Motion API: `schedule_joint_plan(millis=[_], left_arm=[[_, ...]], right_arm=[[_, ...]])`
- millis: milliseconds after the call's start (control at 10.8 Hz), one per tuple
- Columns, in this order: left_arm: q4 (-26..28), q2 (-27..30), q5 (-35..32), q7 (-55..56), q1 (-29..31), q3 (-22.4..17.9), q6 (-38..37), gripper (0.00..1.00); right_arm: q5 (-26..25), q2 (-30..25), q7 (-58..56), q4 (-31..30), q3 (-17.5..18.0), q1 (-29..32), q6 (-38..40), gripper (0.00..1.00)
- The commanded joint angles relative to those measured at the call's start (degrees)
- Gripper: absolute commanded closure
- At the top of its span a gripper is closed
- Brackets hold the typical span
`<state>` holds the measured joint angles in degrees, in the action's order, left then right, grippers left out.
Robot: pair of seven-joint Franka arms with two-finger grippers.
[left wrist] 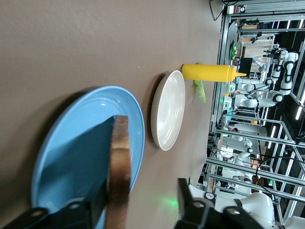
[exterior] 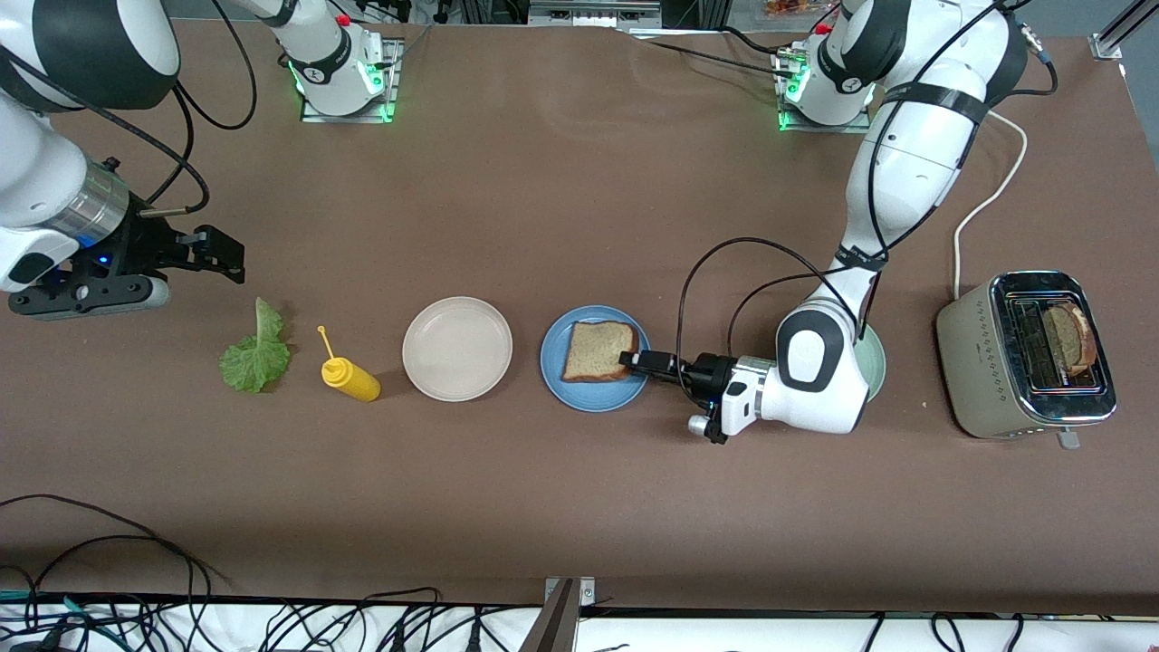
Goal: Make sandwich in blue plate with both arms
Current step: 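Lay the bread on the blue plate and open the left gripper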
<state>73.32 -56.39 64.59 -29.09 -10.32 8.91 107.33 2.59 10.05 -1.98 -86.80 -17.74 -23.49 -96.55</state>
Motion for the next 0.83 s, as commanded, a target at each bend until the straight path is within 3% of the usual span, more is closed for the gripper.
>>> schedule_joint_plan(millis=[0, 370, 740], left_arm=[[-0.11, 1.18, -0.67, -3.07, 0.91, -1.78, -0.02, 0.00], [-0.28, 6.19, -13.57, -2.11, 3.90, -4.34, -2.38, 0.00], [-0.20, 12.95, -35.37, 4.20, 6.18, -4.96, -4.40, 0.00]], right_arm=[[0.92, -0.47, 0.39, -0.74, -0.02, -0.07, -0.57, 0.00], [0.92, 1.28, -0.31, -0.65, -0.11, 0.37, -2.49, 0.00], [0.84, 5.06, -1.88, -0.39, -0.37, 0.90, -6.45, 0.00]])
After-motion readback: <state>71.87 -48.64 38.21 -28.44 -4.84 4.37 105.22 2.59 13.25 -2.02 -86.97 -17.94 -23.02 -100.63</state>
